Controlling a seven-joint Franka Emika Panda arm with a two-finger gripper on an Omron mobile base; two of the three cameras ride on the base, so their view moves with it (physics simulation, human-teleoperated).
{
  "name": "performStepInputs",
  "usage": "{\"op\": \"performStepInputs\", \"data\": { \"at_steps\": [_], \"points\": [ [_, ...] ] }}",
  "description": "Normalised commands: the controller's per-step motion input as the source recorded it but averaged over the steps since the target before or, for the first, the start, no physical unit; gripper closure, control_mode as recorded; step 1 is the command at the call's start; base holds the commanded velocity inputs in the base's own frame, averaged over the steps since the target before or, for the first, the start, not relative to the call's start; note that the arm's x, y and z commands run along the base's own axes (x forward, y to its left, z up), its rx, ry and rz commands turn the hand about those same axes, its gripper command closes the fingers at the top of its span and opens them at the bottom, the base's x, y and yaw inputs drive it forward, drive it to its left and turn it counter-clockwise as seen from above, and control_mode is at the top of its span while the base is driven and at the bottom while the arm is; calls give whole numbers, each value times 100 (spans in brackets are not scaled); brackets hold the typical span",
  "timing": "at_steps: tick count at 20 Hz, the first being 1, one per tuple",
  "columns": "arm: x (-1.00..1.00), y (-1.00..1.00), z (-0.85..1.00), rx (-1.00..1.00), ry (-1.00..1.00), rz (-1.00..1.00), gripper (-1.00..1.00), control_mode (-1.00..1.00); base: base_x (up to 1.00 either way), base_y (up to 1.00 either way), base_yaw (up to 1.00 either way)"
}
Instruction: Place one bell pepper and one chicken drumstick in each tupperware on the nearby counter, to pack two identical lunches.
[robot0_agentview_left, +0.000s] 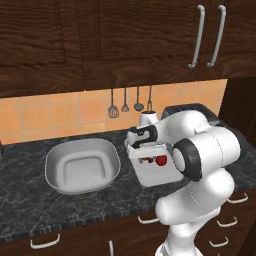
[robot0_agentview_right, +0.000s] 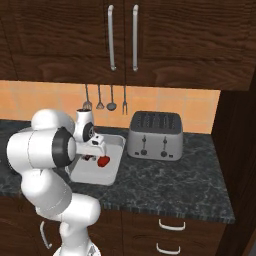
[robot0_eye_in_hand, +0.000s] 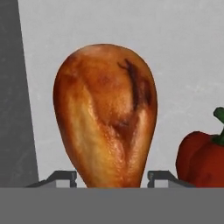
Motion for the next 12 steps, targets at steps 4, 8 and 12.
{"op": "performStepInputs", "data": {
  "at_steps": [4, 8, 12],
  "points": [
    [-34, 0, 31, 0, 0, -4, -100, -100, 0, 0, 0],
    [-64, 0, 76, 0, -1, -3, -100, -100, 0, 0, 0],
    [-98, -1, 65, 0, 0, 0, -100, -100, 0, 0, 0]
  ]
}}
